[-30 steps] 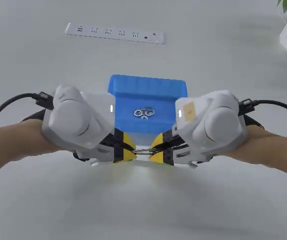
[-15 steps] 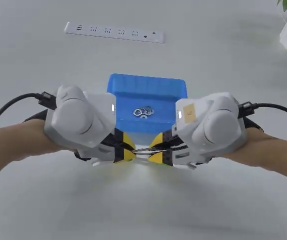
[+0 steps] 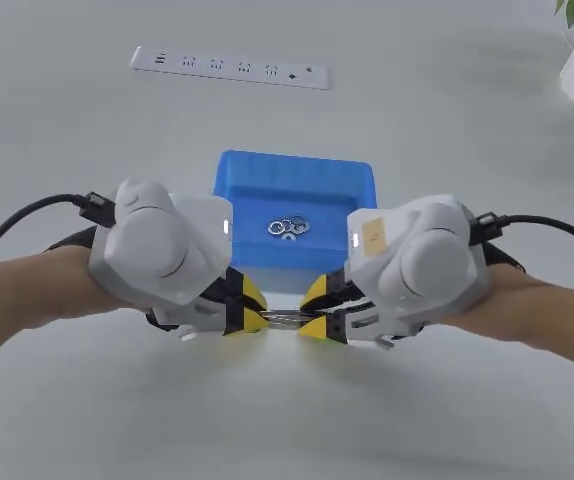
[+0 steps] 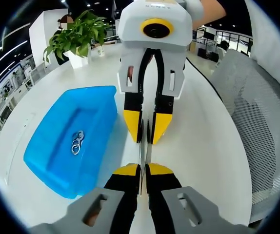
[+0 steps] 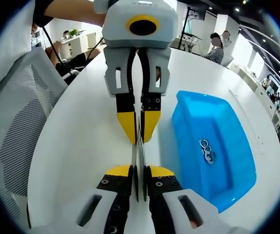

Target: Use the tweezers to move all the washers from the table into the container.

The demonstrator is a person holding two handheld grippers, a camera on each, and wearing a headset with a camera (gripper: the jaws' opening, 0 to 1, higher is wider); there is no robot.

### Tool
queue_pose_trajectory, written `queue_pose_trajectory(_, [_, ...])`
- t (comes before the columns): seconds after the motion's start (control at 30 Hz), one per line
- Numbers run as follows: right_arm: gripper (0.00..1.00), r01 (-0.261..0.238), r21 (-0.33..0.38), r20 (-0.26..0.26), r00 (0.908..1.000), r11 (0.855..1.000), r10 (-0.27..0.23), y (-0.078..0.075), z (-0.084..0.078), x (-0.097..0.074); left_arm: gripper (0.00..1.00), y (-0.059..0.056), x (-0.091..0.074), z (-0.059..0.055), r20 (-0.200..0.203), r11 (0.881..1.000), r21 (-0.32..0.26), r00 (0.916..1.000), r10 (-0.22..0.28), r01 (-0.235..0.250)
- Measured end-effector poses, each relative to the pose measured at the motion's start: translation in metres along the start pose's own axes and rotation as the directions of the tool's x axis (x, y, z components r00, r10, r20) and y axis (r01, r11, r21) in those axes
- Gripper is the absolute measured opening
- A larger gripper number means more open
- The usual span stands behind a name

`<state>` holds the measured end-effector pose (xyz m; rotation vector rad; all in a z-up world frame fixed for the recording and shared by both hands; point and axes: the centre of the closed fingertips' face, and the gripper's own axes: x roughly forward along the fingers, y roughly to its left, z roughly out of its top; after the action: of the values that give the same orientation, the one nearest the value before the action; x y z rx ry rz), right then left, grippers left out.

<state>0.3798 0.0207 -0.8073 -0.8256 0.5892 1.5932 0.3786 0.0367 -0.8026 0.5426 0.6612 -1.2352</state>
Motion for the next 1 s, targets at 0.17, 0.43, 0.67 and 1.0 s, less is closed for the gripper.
queue_pose_trajectory(0.17, [0.14, 0.005, 0.006, 0.0, 1.0, 1.0, -0.005, 0.0, -0.001, -0.001, 0.09, 0.001, 0.001, 0.001, 0.012, 1.0, -0.03, 0.9999, -0.007, 0.007])
queue_pose_trajectory(0.43, [0.2, 0.027, 0.009, 0.006, 0.9996, 1.0, -0.027, -0.002, 0.001, -0.009, 0.23, 0.0, -0.003, 0.004, 0.013, 0.999, -0.036, 0.9999, -0.005, 0.005])
queue_pose_trajectory(0.67, [0.39, 0.113, 0.114, 0.178, 0.9751, 0.987, -0.132, -0.015, 0.017, -0.048, 0.53, -0.008, -0.039, 0.01, 0.13, 0.982, -0.184, 0.9889, 0.071, -0.047])
queue_pose_trajectory(1.0, [0.56, 0.182, 0.204, 0.275, 0.9322, 0.962, -0.235, -0.002, 0.019, -0.102, 0.97, -0.008, -0.107, -0.007, 0.16, 0.896, -0.346, 0.9237, 0.348, -0.278])
